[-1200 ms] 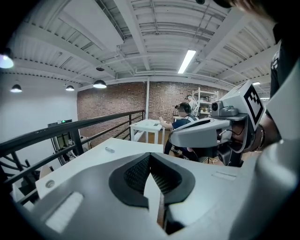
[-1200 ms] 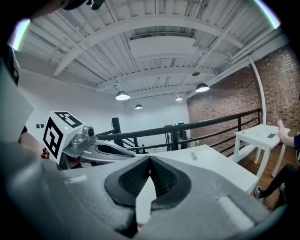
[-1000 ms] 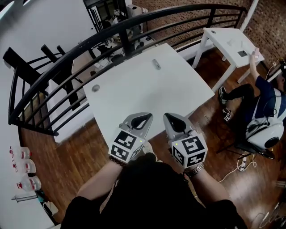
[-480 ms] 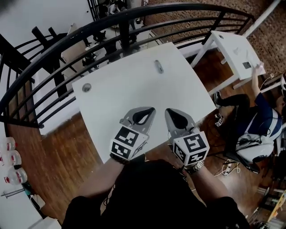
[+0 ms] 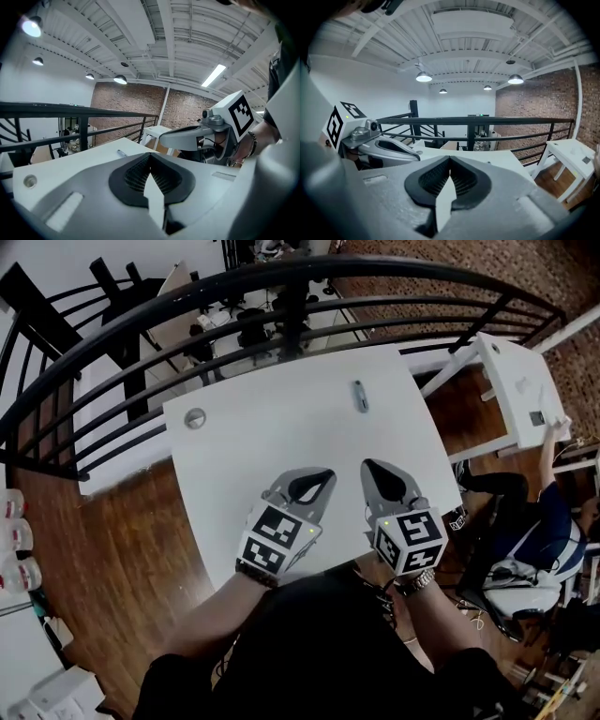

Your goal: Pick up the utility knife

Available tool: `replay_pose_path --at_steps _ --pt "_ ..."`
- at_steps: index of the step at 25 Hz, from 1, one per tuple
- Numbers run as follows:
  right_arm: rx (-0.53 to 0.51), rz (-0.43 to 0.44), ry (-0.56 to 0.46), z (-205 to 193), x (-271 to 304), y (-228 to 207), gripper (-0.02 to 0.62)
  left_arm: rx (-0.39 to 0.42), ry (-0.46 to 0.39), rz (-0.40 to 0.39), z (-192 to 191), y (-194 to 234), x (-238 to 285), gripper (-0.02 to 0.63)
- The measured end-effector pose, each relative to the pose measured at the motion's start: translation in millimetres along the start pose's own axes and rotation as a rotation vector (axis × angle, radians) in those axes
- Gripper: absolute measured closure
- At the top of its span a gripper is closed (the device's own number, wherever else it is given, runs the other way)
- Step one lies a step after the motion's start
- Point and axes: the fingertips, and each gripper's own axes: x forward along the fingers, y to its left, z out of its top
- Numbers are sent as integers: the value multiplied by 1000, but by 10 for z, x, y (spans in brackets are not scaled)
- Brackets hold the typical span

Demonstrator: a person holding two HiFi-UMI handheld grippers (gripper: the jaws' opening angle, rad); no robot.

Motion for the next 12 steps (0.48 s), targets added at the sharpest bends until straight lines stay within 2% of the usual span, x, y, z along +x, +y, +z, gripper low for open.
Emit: replay_pose_path --at_steps 6,12 --pt "20 24 13 -27 356 -458 572 -28 25 82 65 283 317 589" --pt "33 71 42 -114 771 -1052 531 -45 57 160 213 505 916 589"
